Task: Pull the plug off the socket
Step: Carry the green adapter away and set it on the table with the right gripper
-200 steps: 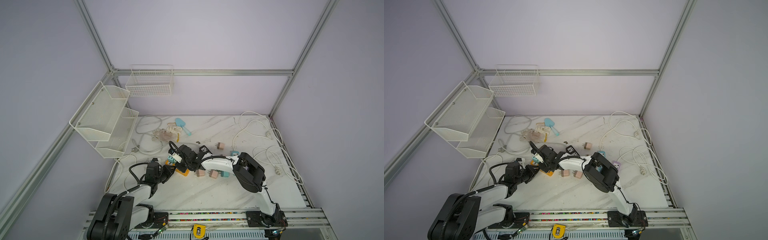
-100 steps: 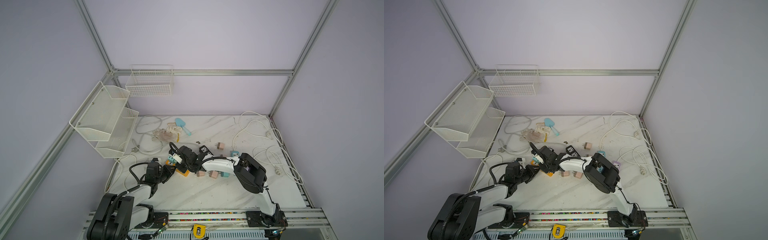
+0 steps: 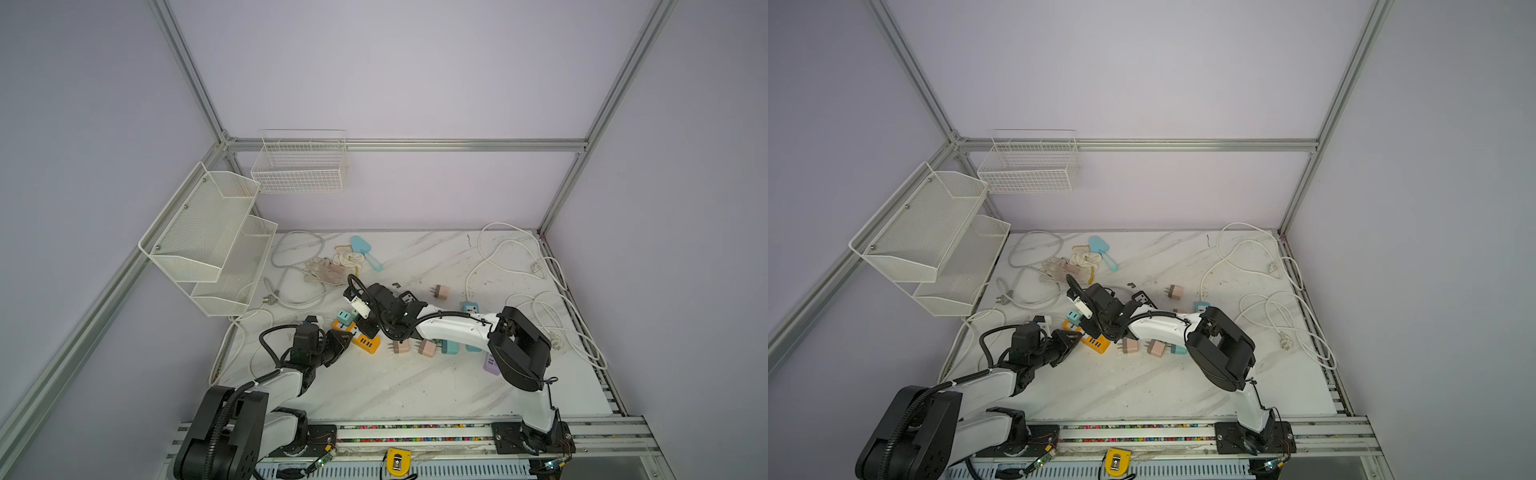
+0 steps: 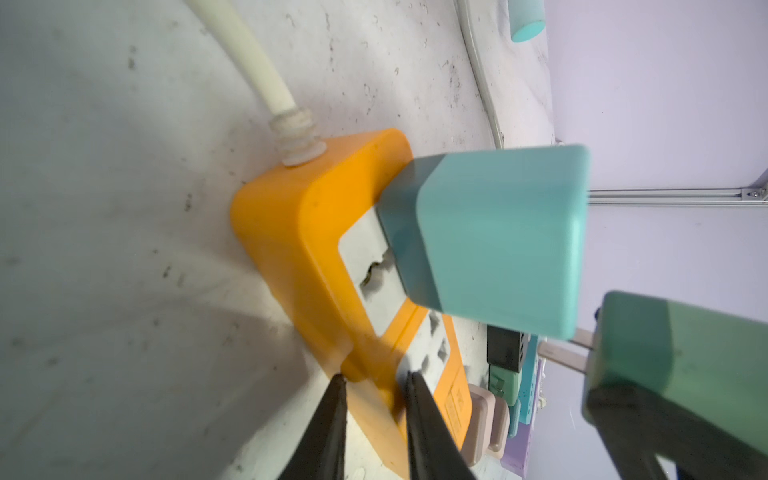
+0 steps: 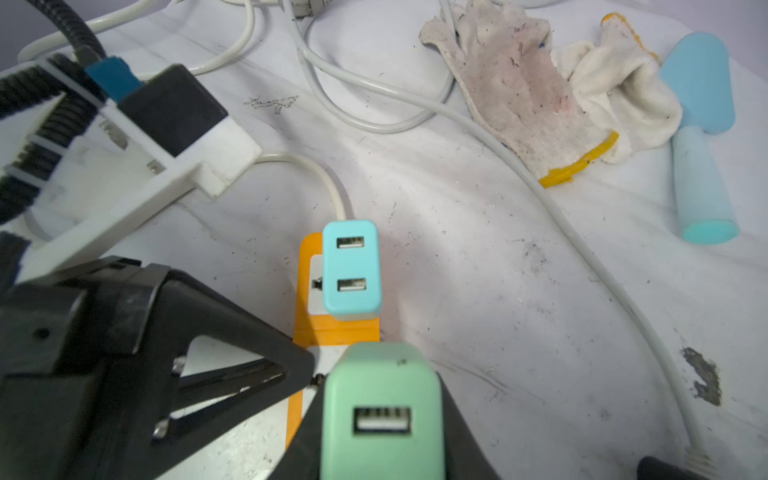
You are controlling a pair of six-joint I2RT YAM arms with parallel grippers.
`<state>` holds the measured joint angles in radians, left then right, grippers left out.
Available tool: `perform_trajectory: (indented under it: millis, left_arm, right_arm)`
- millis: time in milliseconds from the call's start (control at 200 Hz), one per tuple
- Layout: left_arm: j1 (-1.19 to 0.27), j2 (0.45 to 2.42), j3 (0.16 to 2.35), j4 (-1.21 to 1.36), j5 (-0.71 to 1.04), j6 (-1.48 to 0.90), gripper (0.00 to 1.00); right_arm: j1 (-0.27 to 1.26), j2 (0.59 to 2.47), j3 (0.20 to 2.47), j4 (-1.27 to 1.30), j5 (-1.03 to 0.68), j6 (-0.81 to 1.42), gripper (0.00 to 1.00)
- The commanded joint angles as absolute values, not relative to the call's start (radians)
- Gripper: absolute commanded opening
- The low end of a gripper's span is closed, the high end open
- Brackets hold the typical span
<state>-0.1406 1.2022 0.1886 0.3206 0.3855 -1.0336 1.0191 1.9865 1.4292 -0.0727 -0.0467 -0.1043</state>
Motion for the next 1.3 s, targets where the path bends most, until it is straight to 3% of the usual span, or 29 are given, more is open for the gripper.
perform_trajectory:
  millis: [0, 340, 630, 970, 1295]
  left_arm:
    - [-0.140, 1.224, 0.211, 0.141, 0.378, -1.009, 0.24]
    - [-0.153, 1.079, 0.330, 0.068, 0.433, -1.011, 0.27]
    - [-0.243, 0.962, 0.386, -0.056, 0.325, -1.007, 0.31]
    - [-0.371, 0.890, 0.394, -0.127, 0.210, -1.009, 0.34]
    - [-0.405, 0.864, 0.390, -0.147, 0.175, -1.008, 0.38]
  right_arm:
    - [1.000, 1.901, 1.418, -0.028, -0.108, -0.050, 0.09]
    - [0.913, 1.801, 1.249, 0.110, -0.184, 0.323, 0.09]
    - [0.847, 1.866, 1.179, 0.215, -0.168, 0.544, 0.09]
    - [0.826, 1.953, 1.135, 0.330, -0.124, 0.621, 0.09]
    - [0.822, 2.005, 1.131, 0.350, -0.087, 0.629, 0.12]
